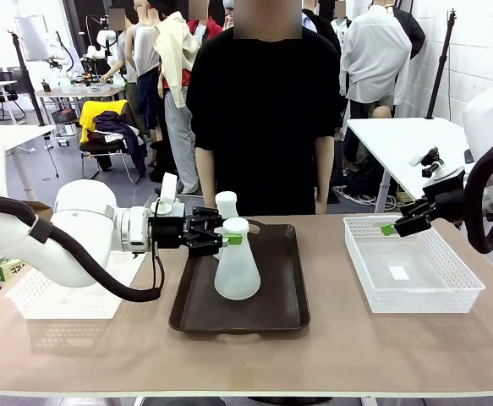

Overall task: Prepare the laboratory tools.
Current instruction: Place the picked Big flask upright in the Handle tray as directed by the person.

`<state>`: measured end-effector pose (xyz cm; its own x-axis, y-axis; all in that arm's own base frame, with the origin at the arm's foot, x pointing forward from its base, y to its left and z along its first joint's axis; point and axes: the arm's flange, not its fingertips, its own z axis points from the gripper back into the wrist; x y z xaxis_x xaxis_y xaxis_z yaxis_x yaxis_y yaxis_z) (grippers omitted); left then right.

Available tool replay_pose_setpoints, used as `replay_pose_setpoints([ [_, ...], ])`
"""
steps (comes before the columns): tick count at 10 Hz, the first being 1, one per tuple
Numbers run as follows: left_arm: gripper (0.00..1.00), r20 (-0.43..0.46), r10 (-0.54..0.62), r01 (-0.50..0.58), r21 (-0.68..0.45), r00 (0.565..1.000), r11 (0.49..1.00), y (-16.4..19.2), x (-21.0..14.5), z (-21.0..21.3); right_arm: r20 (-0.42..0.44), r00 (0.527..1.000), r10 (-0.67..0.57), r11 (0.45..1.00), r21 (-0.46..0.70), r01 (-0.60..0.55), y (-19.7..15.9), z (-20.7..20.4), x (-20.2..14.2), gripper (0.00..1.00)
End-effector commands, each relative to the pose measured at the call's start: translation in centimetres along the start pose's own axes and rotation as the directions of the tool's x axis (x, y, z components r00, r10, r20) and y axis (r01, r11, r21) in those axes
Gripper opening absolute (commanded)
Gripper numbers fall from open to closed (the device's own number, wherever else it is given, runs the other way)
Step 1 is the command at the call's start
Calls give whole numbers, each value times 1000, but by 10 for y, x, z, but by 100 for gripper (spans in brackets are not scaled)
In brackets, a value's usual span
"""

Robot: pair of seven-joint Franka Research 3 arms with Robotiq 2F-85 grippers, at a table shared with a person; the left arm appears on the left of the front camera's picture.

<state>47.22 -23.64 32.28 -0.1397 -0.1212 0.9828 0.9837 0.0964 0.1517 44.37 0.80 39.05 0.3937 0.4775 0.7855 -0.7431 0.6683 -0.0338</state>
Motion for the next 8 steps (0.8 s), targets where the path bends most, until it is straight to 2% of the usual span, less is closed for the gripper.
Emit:
replay_pose_setpoints([
  [1, 72, 5, -26, 26, 33, 1000, 999, -2, -3, -2, -8, 1000, 4, 1000, 2, -4, 0, 1, -1, 100],
  [2, 91, -4, -16, 16, 33, 1000, 999, -3, -4, -2, -8, 1000, 4, 1000, 2, -4, 0, 1, -1, 100],
  [3, 100, -10, -12, 13, 30, 1000, 999, -4, -4, -2, -8, 1000, 4, 1000, 2, -4, 0, 1, -1, 100],
  [5, 100, -33, -16, 17, 25, 999, 1000, -9, -4, 1, -8, 1000, 4, 1000, 2, -4, 0, 1, -1, 100],
  [7, 100, -104, 16, -16, -6, 994, 1000, -15, -1, 7, -8, 1000, 4, 1000, 2, -4, 0, 1, -1, 100],
  [8, 100, -141, -4, 3, -3, 990, 1000, -18, 2, 11, -8, 1000, 4, 1000, 2, -4, 0, 1, -1, 100],
])
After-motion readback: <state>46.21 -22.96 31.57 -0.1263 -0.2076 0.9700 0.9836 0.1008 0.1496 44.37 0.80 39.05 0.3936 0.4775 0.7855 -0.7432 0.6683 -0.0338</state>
